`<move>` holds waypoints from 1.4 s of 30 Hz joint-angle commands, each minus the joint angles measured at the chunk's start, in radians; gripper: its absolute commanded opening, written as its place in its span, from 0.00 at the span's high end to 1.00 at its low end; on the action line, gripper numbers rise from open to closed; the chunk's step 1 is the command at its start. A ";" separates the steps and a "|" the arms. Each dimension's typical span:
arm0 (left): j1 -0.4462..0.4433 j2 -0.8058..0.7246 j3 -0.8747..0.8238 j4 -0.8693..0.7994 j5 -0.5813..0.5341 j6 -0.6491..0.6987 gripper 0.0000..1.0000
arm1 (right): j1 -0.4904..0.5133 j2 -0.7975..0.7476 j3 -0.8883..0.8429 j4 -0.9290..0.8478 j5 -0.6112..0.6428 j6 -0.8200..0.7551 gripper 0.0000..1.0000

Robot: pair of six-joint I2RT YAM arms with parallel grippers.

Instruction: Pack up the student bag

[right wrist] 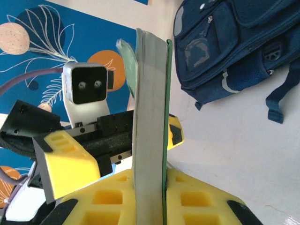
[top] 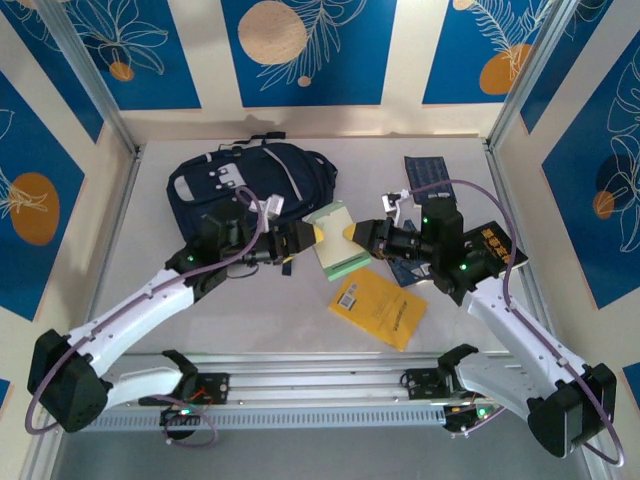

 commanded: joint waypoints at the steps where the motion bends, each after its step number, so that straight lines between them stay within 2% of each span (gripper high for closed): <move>1: 0.007 0.022 -0.027 0.184 0.029 -0.148 0.09 | -0.003 -0.025 -0.006 0.114 -0.052 0.047 1.00; 8: 0.007 0.075 -0.033 0.324 0.014 -0.243 0.38 | 0.006 -0.023 -0.015 0.133 -0.054 0.059 1.00; 12: 0.006 0.085 -0.033 0.383 0.013 -0.277 0.51 | 0.014 -0.023 -0.015 0.121 -0.046 0.050 1.00; 17: 0.006 0.081 -0.048 0.436 0.005 -0.302 0.63 | 0.018 -0.020 -0.019 0.097 -0.024 0.049 0.91; 21: 0.001 0.092 -0.062 0.484 0.005 -0.328 0.78 | 0.027 -0.009 -0.016 0.091 -0.009 0.058 0.85; 24: -0.004 0.094 -0.072 0.502 -0.002 -0.341 0.85 | 0.031 0.001 -0.013 0.084 0.006 0.063 0.75; 25: -0.003 0.093 -0.074 0.512 -0.004 -0.346 0.88 | 0.032 0.004 -0.011 0.082 0.011 0.063 0.69; 27: -0.004 0.086 -0.078 0.519 -0.013 -0.356 0.92 | 0.033 0.003 0.001 0.045 0.036 0.055 0.43; 29: -0.004 0.066 -0.086 0.511 -0.044 -0.360 0.94 | 0.034 -0.018 0.017 -0.043 0.113 0.044 0.21; 31: -0.004 0.039 -0.098 0.504 -0.094 -0.367 1.00 | 0.031 -0.056 0.010 -0.100 0.189 0.061 0.09; 33: -0.004 0.007 -0.113 0.488 -0.167 -0.384 1.00 | 0.029 -0.104 -0.021 -0.109 0.239 0.111 0.05; 36: -0.009 -0.040 -0.144 0.476 -0.293 -0.412 1.00 | 0.044 -0.157 -0.098 -0.015 0.249 0.232 0.01; 42: -0.021 -0.039 -0.148 0.489 -0.341 -0.434 1.00 | 0.198 -0.140 -0.153 0.161 0.338 0.339 0.00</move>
